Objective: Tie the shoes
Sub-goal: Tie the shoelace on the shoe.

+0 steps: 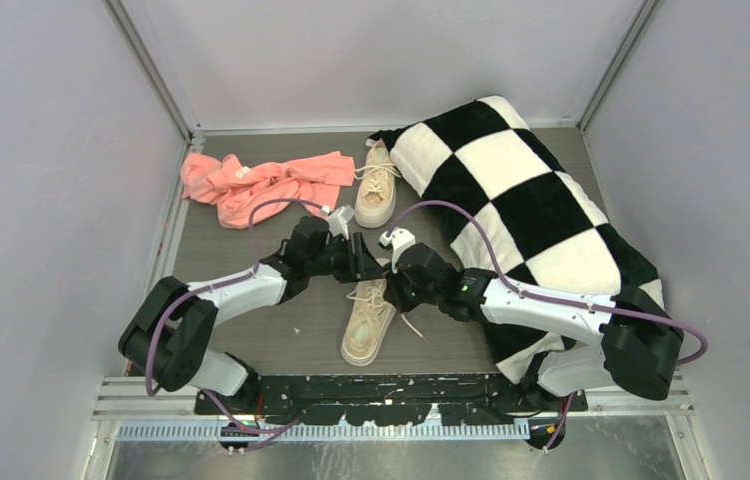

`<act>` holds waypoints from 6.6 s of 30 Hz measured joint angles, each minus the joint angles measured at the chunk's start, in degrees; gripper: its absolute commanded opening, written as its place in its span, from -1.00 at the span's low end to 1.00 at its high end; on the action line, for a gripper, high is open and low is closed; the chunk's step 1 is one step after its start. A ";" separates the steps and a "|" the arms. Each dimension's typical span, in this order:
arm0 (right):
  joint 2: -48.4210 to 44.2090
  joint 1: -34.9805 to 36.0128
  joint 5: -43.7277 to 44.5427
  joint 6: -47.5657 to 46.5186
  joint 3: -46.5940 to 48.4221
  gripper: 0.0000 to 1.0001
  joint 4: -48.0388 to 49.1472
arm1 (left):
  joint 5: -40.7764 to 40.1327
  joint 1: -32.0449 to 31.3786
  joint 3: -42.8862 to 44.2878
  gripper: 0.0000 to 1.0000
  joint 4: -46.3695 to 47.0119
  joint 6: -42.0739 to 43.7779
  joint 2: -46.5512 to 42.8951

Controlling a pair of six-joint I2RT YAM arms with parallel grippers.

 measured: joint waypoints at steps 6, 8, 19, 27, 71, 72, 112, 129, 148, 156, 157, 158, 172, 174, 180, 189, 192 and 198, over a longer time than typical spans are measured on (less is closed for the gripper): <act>0.00 0.00 -0.22 0.02 0.00 -0.99 0.00 | 3.10 0.00 2.62 -0.18 -0.98 1.75 3.89; 0.00 0.00 -0.24 0.00 0.00 -0.99 0.00 | 3.98 0.00 3.10 -0.18 -1.90 2.51 4.79; 0.20 0.00 -0.57 0.00 0.00 -0.99 0.37 | 7.06 0.00 4.98 -0.65 -4.94 5.14 5.79; 0.22 0.00 -0.61 0.00 0.00 -0.99 0.44 | 7.43 0.00 5.05 -0.99 -5.92 5.79 5.79; -6.38 0.00 -0.72 5.18 -6.21 -0.99 -0.22 | -13.97 1.03 -7.06 -0.99 -22.91 2.73 -19.56; -7.23 0.00 -0.74 5.27 -6.21 -0.98 -0.52 | -14.32 1.03 -7.02 -0.99 -23.80 2.75 -20.85; -6.21 -2.62 -2.84 13.07 -12.66 -0.98 3.82 | -18.29 3.02 -11.82 -0.99 -26.84 0.28 -24.96; -11.04 -5.66 -3.34 12.59 -7.10 -0.32 -5.84 | -19.45 4.52 -4.81 -0.99 -31.63 2.58 -27.82; 1.18 10.75 0.11 -16.83 -2.05 0.03 9.77 | -14.49 4.57 -7.06 -0.99 -27.08 1.97 -23.50; 6.75 13.27 7.96 -25.38 -1.95 0.03 17.20 | -14.34 4.57 -7.06 -0.99 -26.95 1.97 -23.50; 7.72 13.31 9.16 -26.10 -1.79 0.01 18.03 | -14.32 4.57 -7.06 -0.99 -26.95 1.97 -23.50; 8.44 13.31 9.94 -26.69 -1.55 -0.01 18.51 | -14.32 4.57 -7.06 -0.99 -26.95 1.97 -23.50; 4.26 13.31 13.14 -23.08 -2.51 0.11 20.74 | -14.29 4.57 -7.06 -0.99 -26.97 1.97 -23.52; 0.13 13.31 12.22 -20.48 -3.34 0.15 20.50 | -14.29 4.57 -7.06 -0.99 -26.97 1.99 -23.52; -6.05 13.03 12.35 -9.70 -3.54 0.20 18.88 | -14.29 4.57 -7.06 -0.99 -26.97 2.01 -23.52; 2.82 12.20 11.98 -1.25 1.70 0.19 10.88 | -14.27 4.57 -7.04 -0.99 -26.99 2.03 -23.50; 4.87 12.20 11.93 -1.25 2.38 -0.02 10.21 | -14.29 4.57 -7.04 -0.99 -26.99 2.03 -23.50; 8.52 12.20 12.28 -1.55 4.98 -0.15 9.75 | -14.29 4.57 -7.04 -0.99 -26.97 2.03 -23.50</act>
